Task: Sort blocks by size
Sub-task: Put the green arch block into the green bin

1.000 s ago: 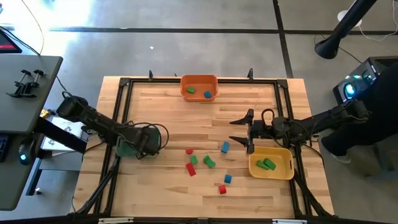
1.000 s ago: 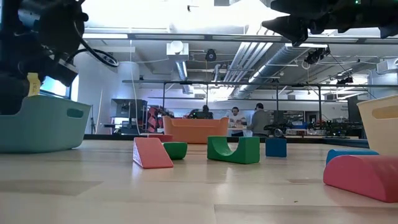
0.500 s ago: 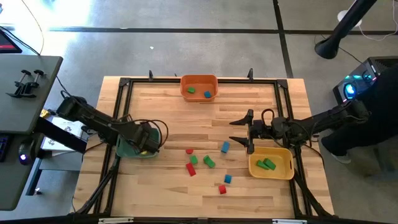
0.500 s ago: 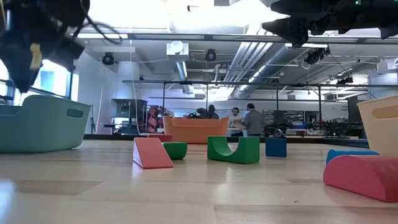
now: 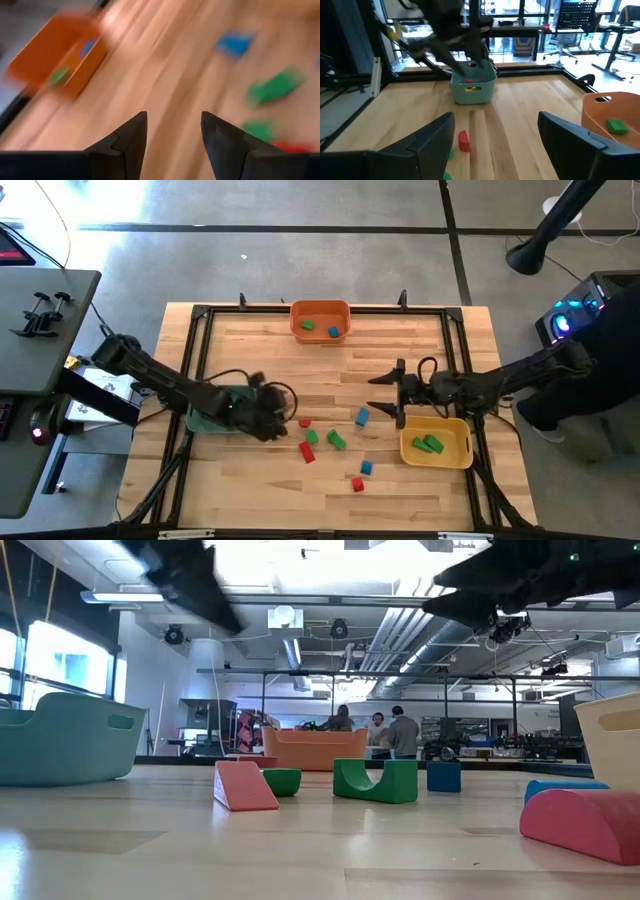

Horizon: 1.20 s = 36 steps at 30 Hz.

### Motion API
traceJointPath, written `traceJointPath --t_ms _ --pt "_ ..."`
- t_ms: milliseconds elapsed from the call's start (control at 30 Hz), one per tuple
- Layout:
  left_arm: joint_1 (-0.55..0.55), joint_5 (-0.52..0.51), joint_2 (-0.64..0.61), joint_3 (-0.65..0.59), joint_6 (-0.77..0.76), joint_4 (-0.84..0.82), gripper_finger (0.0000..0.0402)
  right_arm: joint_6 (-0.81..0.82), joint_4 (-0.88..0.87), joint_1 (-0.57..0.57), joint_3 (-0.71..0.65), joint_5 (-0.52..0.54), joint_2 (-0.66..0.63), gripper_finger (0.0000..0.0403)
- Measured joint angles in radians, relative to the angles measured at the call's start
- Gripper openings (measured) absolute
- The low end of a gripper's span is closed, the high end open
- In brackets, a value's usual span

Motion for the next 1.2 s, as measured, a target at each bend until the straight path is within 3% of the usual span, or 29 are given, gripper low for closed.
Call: traceJointPath --t_ms 233,400,567,833,1200 --pt "0.012 0.168 0.018 -0.272 0.359 1.046 0.0172 -0.011 0.014 0.0 0.0 0.04 0.055 0.0281" --pt "0.054 0.184 0.068 -0.432 0.371 1.441 0.0172 -0.001 0.019 0.0 0.0 0.038 0.1 0.0281" --pt "0.098 0.188 0.136 -0.461 0.294 1.484 0.0172 0.005 0.033 0.0 0.0 0.037 0.14 0.0281" --pt "0.13 0.241 0.276 -0.461 0.3 1.477 0.0172 0.023 0.053 0.0 0.0 0.037 0.198 0.0281" --pt "0.035 0.188 0.306 -0.408 0.585 1.473 0.0172 0.029 0.079 0.0 0.0 0.037 0.21 0.0281"
